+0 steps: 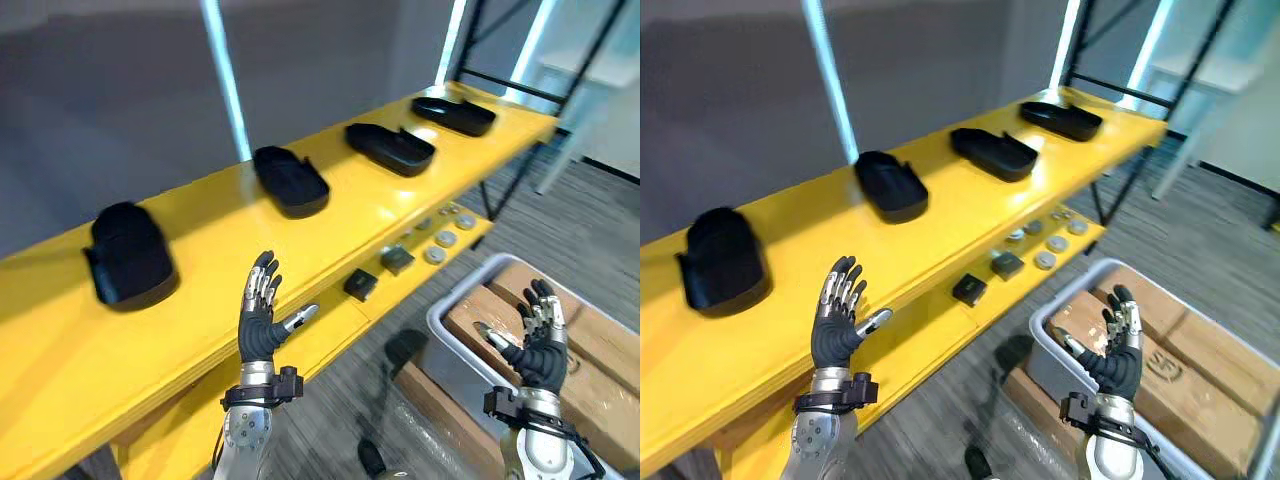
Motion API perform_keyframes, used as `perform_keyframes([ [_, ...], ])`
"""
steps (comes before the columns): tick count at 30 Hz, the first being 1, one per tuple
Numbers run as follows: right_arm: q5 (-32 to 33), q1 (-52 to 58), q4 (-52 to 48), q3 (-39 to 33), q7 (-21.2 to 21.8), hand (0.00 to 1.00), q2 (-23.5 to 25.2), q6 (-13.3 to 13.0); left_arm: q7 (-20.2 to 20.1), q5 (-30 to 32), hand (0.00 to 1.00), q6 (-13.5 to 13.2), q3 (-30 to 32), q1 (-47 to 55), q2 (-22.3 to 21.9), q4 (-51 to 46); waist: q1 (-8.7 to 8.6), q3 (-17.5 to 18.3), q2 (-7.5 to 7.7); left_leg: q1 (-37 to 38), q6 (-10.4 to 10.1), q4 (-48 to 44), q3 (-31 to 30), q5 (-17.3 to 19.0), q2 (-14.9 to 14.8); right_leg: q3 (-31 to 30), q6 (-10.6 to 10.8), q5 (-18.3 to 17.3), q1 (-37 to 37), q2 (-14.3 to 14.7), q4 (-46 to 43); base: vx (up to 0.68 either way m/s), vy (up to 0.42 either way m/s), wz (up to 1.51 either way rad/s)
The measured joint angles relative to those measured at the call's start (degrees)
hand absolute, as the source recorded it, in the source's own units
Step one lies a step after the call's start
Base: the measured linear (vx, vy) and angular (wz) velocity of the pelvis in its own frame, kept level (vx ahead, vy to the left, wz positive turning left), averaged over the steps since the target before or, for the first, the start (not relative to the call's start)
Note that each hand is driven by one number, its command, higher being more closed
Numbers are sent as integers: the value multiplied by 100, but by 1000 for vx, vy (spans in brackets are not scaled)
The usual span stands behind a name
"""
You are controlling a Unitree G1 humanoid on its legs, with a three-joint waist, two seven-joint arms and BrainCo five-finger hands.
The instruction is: Walk over and take plastic housings, then place them on the shelf
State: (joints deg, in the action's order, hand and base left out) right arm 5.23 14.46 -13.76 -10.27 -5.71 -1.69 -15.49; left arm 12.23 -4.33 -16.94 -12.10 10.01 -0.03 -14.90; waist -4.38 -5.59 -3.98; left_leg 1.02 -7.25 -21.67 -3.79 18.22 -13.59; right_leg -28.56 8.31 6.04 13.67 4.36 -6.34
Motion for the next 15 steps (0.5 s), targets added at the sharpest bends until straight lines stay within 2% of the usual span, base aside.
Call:
perform_keyframes([
  [1, 1, 11, -117, 101, 3, 0, -26, 1, 5, 0, 0, 0, -15, -41, -43, -11, 8, -40, -87, -17, -16, -94, -580, 321, 148, -65, 169, -152, 175, 53, -368, -107, 165, -54],
  [2, 7, 67, -195, 141, 8, 0, -30, 1, 4, 1, 0, 0, -39, -78, -74, -14, -13, -61, -110, -23, -52, -95, -719, 498, 207, -55, 197, -230, 268, 56, -584, -135, 230, 1],
  [3, 114, 239, -346, 197, 77, 0, 99, 23, 2, 2, 0, 2, -86, -170, -87, -10, 2, -166, 60, -44, -42, -264, -785, 598, 487, -94, 293, -425, 388, -79, -1032, -109, 174, 23],
  [4, 122, 417, -506, 242, 122, 0, 197, 42, 8, 2, 0, 2, -101, -179, -104, -10, 0, -188, 130, -51, 8, -327, -824, 621, 614, -97, 333, -509, 396, -174, -1143, -168, 209, 21],
  [5, 126, 921, -1003, 372, 243, 0, 468, 64, 24, 10, 0, -8, -122, -176, -124, -24, 17, -176, 230, -165, 147, -638, -815, 714, 876, -191, 350, -523, 389, -363, -1092, -148, 161, -1],
  [6, 126, 1073, -1171, 435, 270, 0, 546, 64, 35, 10, 0, -15, -110, -181, -123, -41, 22, -164, 229, -237, 205, -770, -748, 758, 954, -264, 288, -402, 396, -415, -961, -184, 244, -45],
  [7, 127, 1213, -1318, 505, 291, 0, 604, 64, 60, 14, 0, -14, -91, -199, -122, -69, 46, -153, 236, -336, 320, -878, -516, 792, 1011, -420, 50, -7, 422, -467, -673, -184, 302, -157],
  [8, 135, 1104, -1238, 630, 286, 0, 577, 71, 114, 6, 0, -7, 33, -189, -144, -141, 185, -161, 220, -394, 478, -832, 16, 698, 1014, 28, -614, 959, 673, -406, -187, -265, 351, -249],
  [9, 160, 891, -1088, 639, 275, 0, 586, 79, 113, 5, 0, 20, 176, -279, -161, -122, 252, -248, 239, -392, 594, -572, 649, 443, 883, 1416, -1299, 1632, 640, -552, 312, -260, 278, -287],
  [10, 187, 829, -956, 655, 243, 0, 589, 81, 108, 4, 0, 35, 267, -325, -192, -106, 339, -275, 371, -265, 660, -284, 1143, 260, 965, 2889, -1434, 827, 730, -770, -280, -318, 250, -240],
  [11, 187, 757, -840, 637, 240, 0, 579, 85, 111, 3, 0, 36, 339, -305, -229, -96, 425, -291, 370, -130, 697, -100, 1513, 162, 938, 3522, -1395, 241, 744, -872, -658, -319, 231, -236],
  [12, 93, 558, -518, 569, 235, 0, 514, 88, 111, 2, 0, 65, 515, -241, -273, -70, 490, -380, 224, 112, 735, 71, 2045, 45, 758, 3976, -1415, -273, 709, -925, -1665, -333, 220, -220],
  [13, 82, 442, -110, 507, 231, 0, 516, 93, 101, 15, 0, 70, 658, -230, -246, -46, 401, -345, 166, 166, 749, 130, 2302, -44, 612, 4096, -1207, -805, 574, -1029, -2438, -234, 111, -174],
  [14, 66, 414, 67, 460, 232, 0, 515, 99, 100, 15, 0, 69, 728, -248, -236, -24, 364, -327, 181, 168, 734, 154, 2389, -84, 567, 4156, -1090, -1022, 466, -1142, -2772, -182, 0, -114],
  [15, -49, 377, 362, 342, 231, 0, 511, 113, 100, 35, 0, 71, 898, -240, -236, 25, 348, -297, 238, 232, 672, 245, 2605, -171, 525, 4240, -987, -1386, 208, -1434, -3283, -138, -84, -96],
])
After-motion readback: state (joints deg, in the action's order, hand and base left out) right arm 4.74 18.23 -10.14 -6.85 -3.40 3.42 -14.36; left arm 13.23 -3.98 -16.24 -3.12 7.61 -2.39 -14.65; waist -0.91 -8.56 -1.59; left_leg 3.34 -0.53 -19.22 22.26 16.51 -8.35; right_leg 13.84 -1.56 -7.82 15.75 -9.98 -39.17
